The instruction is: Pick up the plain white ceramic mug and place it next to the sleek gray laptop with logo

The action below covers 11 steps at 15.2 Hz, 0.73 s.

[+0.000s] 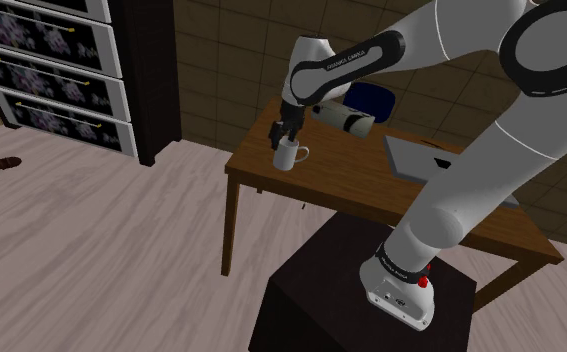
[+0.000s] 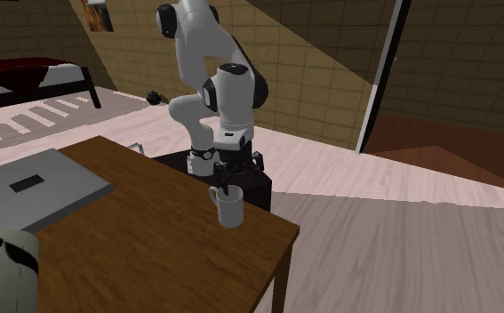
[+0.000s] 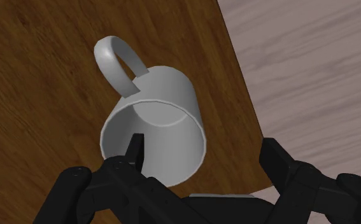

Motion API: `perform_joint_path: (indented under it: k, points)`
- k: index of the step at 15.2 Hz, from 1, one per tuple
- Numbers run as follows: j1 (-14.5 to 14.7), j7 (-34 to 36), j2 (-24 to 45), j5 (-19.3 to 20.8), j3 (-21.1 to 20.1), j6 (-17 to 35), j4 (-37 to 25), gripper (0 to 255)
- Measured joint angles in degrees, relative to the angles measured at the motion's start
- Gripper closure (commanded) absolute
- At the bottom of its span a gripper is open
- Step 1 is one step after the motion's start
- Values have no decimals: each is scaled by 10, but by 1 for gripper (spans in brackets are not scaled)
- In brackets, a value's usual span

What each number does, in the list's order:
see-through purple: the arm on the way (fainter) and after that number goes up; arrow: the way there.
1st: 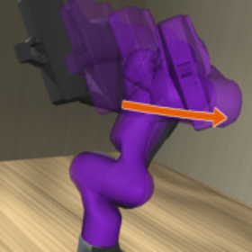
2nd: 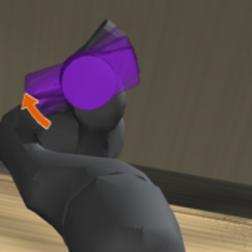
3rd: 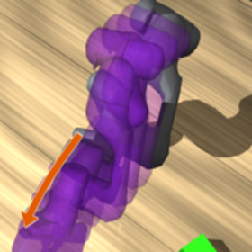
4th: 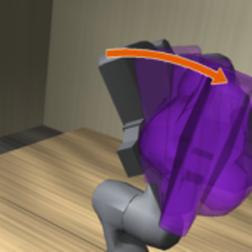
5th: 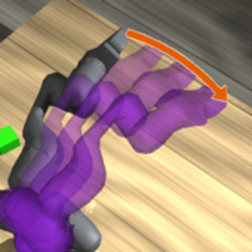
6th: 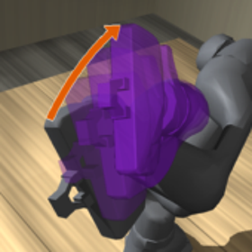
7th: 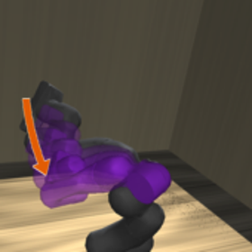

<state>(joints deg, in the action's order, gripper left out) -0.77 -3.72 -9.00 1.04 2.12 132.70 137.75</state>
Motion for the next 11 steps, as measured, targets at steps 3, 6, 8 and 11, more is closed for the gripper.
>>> perform_joint_path:
  k: [3,6,8,11]
  points:
    - [1,1,20,-1,0,25,5,0]
    - [0,0,22,-1,0,30,8,0]
    - [0,0,22,-1,0,30,8,0]
    - [0,0,22,-1,0,30,8,255]
